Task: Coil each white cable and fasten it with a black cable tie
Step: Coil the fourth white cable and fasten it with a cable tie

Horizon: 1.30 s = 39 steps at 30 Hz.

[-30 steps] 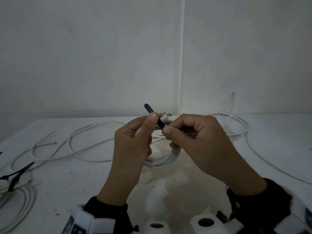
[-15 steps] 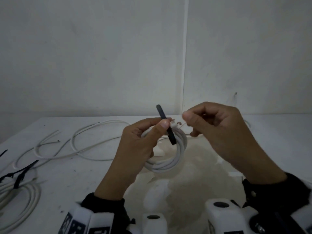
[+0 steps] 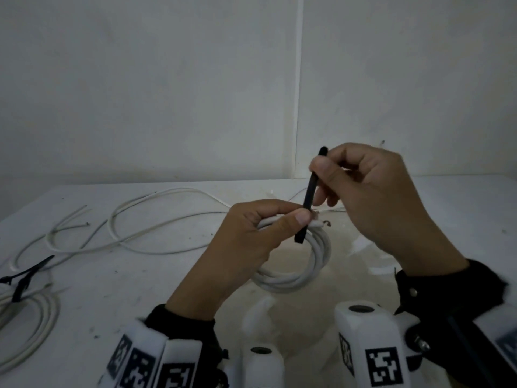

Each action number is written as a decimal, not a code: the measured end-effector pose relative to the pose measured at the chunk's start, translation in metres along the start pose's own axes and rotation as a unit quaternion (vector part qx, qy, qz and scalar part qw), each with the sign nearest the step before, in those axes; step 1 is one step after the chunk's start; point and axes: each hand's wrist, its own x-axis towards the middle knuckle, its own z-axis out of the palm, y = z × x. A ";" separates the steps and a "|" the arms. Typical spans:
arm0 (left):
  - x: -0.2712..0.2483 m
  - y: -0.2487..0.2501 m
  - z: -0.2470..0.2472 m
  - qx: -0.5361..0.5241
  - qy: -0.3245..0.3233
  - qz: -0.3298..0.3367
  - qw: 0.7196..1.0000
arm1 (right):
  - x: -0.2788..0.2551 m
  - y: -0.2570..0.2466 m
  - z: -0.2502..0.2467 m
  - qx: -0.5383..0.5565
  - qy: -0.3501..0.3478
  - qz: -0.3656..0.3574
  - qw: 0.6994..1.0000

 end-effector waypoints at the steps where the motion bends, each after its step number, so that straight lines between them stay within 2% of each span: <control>1: 0.000 0.000 0.001 -0.003 0.001 -0.005 1.000 | 0.001 0.000 0.000 0.014 0.020 0.001 1.000; 4: 0.001 0.000 0.000 -0.016 0.014 -0.011 1.000 | 0.001 -0.002 0.005 0.051 0.029 0.003 0.998; 7: 0.000 -0.003 -0.003 -0.038 0.043 -0.011 0.998 | -0.001 -0.003 0.009 0.072 -0.050 0.010 0.996; 9: 0.001 -0.004 0.000 -0.045 0.054 -0.005 0.998 | -0.002 -0.002 0.007 0.074 -0.078 0.005 0.994; 16: 0.002 -0.007 0.016 -0.014 0.102 0.029 0.994 | -0.003 -0.001 0.008 0.006 -0.018 -0.061 0.998; 22: 0.002 -0.006 0.027 -0.006 0.104 0.043 0.994 | -0.001 -0.003 0.000 0.056 0.020 -0.036 0.998; 27: 0.002 -0.011 0.023 -0.026 0.116 0.024 0.993 | 0.003 0.004 0.002 0.108 -0.027 0.011 0.994; 31: 0.003 -0.007 0.016 -0.024 0.113 0.049 0.992 | 0.002 0.006 -0.001 0.087 -0.095 0.017 0.992; 39: 0.002 -0.009 0.020 0.014 0.110 0.070 0.991 | -0.001 0.006 0.006 -0.015 -0.058 -0.028 0.998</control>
